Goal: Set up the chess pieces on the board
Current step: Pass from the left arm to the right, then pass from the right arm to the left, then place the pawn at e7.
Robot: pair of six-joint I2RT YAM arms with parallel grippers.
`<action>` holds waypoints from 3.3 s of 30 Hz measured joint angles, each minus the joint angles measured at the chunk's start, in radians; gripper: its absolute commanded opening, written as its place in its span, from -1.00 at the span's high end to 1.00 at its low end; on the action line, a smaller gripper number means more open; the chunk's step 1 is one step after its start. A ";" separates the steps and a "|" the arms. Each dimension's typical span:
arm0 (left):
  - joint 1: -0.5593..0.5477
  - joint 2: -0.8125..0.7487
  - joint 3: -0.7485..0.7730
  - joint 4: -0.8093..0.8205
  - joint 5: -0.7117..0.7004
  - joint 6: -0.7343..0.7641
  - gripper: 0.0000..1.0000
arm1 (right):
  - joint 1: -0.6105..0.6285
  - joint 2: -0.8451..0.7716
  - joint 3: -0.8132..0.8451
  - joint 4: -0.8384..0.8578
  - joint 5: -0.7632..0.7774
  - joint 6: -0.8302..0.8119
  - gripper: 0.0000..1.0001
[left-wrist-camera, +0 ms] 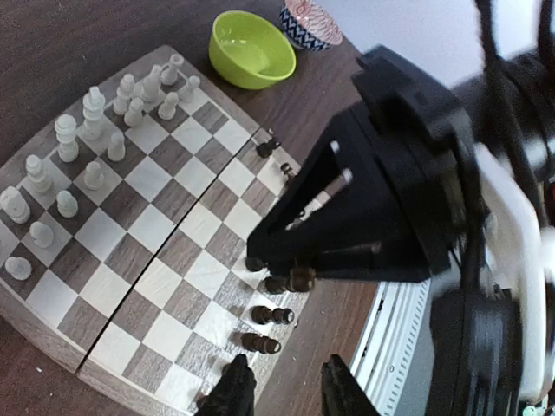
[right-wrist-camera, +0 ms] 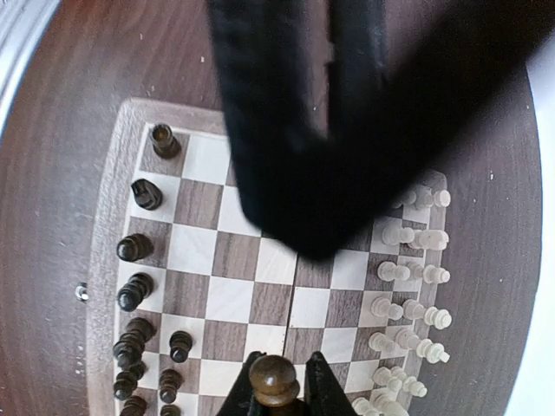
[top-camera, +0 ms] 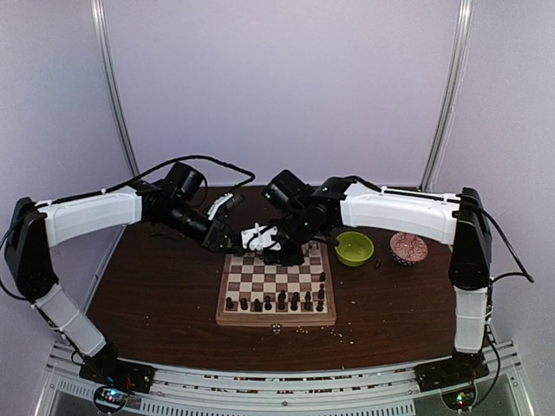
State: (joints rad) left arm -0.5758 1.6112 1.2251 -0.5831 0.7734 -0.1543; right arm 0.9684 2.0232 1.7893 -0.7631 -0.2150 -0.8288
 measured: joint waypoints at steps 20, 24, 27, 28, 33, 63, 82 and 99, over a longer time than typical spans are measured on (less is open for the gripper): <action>-0.180 -0.285 -0.294 0.748 -0.248 -0.024 0.37 | -0.173 -0.112 -0.075 0.112 -0.678 0.475 0.67; -0.180 -0.255 -0.282 0.740 -0.245 -0.012 0.35 | -0.172 -0.112 -0.078 0.124 -0.701 0.488 0.66; -0.180 -0.242 -0.281 0.732 -0.243 -0.008 0.35 | -0.173 -0.112 -0.082 0.129 -0.713 0.494 0.66; -0.180 -0.239 -0.281 0.730 -0.241 -0.008 0.35 | -0.173 -0.112 -0.083 0.132 -0.717 0.496 0.66; -0.180 -0.227 -0.280 0.730 -0.227 -0.008 0.43 | -0.177 -0.112 -0.100 0.148 -0.739 0.506 0.66; -0.168 -0.144 -0.217 0.690 -0.132 -0.019 0.79 | -0.217 -0.117 -0.137 0.183 -0.802 0.541 0.50; -0.167 -0.023 -0.169 0.464 -0.263 0.088 0.76 | -0.392 -0.222 -0.314 -0.003 -0.706 0.340 0.08; -0.295 0.153 -0.088 0.206 -0.431 0.245 0.73 | -0.434 -0.318 -0.395 -0.005 -0.697 0.326 0.11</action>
State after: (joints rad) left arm -0.8707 1.7638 1.1374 -0.3767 0.3420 0.0910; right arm 0.5343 1.7050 1.3941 -0.7677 -0.9123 -0.5030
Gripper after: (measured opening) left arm 0.137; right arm 0.446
